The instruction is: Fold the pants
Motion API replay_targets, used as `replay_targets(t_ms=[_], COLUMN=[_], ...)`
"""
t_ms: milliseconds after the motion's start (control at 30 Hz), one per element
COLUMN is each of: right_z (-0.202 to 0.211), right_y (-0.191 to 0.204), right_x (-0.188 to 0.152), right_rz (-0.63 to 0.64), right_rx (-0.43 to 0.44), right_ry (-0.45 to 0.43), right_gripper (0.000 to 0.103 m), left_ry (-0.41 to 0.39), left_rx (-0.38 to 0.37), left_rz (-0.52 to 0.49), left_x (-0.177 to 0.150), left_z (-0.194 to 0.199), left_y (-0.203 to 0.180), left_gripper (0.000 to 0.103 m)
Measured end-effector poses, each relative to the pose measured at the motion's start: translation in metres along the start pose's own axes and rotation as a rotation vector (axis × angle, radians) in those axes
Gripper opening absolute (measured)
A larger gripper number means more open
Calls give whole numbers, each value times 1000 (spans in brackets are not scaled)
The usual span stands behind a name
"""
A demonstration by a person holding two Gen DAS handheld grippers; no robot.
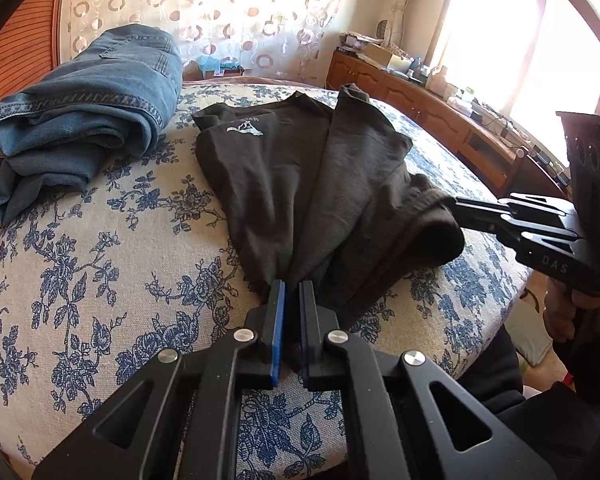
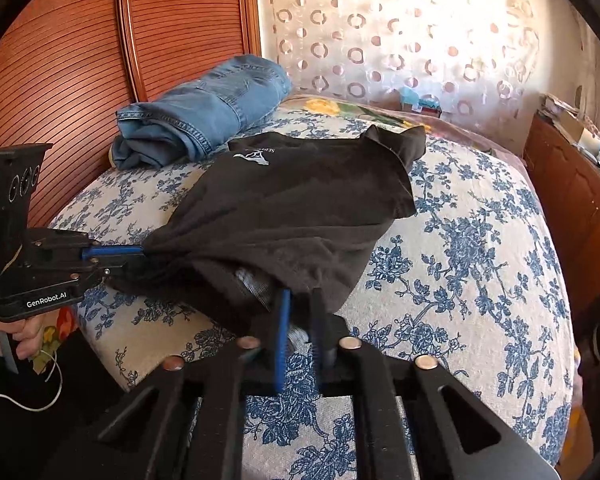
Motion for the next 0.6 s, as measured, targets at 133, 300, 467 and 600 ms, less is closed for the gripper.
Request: replay_targets(t_ms=[133, 300, 467, 600], right_z=[7, 25, 33, 32], right_y=[-4, -9, -10, -16], right_x=[-3, -11, -23, -31], right_rz=[-14, -28, -31, -55], right_rx=[7, 30, 61, 72], right_ry=[-13, -18, 18, 53], right_gripper=[1, 1, 1, 1], left_ry=[-1, -2, -3, -8], left_rx=[-2, 0, 0, -2], left_rz=[3, 3, 7, 10], left_x=[0, 0, -1, -1], left_z=[1, 1, 1, 2], left_y=[0, 0, 0, 1], left_gripper=[6, 6, 6, 6])
Point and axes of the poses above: each gripper's, at about its wrist camera, not at the fingertips, and z roughly against the way its jaws point, y to its left, x to its top, the point moved 4 cm from there along -z, roughly the way its jaws point, and after that the axes turned 9 degrees about -x, right-handed, at the moved point
